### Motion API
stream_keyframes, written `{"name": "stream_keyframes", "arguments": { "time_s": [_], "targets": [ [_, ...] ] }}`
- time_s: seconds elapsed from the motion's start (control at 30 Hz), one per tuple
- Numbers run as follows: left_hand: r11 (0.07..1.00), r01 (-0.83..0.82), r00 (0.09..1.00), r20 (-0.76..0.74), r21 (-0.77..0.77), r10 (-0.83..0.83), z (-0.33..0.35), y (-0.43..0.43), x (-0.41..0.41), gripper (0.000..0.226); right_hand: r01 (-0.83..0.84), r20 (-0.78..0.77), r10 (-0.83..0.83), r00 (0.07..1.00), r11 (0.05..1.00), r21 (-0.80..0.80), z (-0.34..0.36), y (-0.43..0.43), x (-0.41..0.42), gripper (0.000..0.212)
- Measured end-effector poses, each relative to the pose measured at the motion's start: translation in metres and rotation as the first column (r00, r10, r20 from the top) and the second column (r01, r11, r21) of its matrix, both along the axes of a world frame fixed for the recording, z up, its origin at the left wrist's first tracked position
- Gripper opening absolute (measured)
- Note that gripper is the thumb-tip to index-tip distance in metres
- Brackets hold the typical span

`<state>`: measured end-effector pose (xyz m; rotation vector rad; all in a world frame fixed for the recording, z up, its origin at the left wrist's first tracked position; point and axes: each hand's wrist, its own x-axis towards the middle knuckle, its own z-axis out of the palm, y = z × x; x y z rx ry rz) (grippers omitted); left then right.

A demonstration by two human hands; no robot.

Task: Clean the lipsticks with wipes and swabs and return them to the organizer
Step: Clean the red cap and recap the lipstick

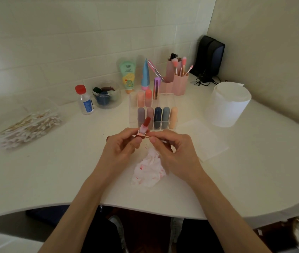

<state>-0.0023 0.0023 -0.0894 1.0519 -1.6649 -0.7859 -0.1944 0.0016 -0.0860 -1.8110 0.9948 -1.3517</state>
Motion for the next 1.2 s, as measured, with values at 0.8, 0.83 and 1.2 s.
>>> {"name": "stream_keyframes", "arguments": {
  "time_s": [0.8, 0.83, 1.2],
  "targets": [
    [0.995, 0.054, 0.986, -0.162, 0.087, -0.039, 0.0029, 0.0045, -0.0040, 0.022, 0.065, -0.034, -0.068, 0.997, 0.994, -0.087, 0.0017, 0.0000, -0.0038, 0.019],
    [0.994, 0.056, 0.985, -0.169, 0.090, -0.041, 0.0022, 0.0043, -0.0039, 0.023, 0.071, -0.038, -0.075, 0.996, 0.993, -0.095, 0.0018, 0.0002, -0.0041, 0.019],
    [0.995, 0.049, 0.986, -0.161, 0.090, -0.034, 0.0006, 0.0034, -0.0036, 0.021, 0.076, -0.068, -0.086, 0.994, 0.986, -0.145, 0.0019, 0.0014, -0.0033, 0.018]
  ]
}}
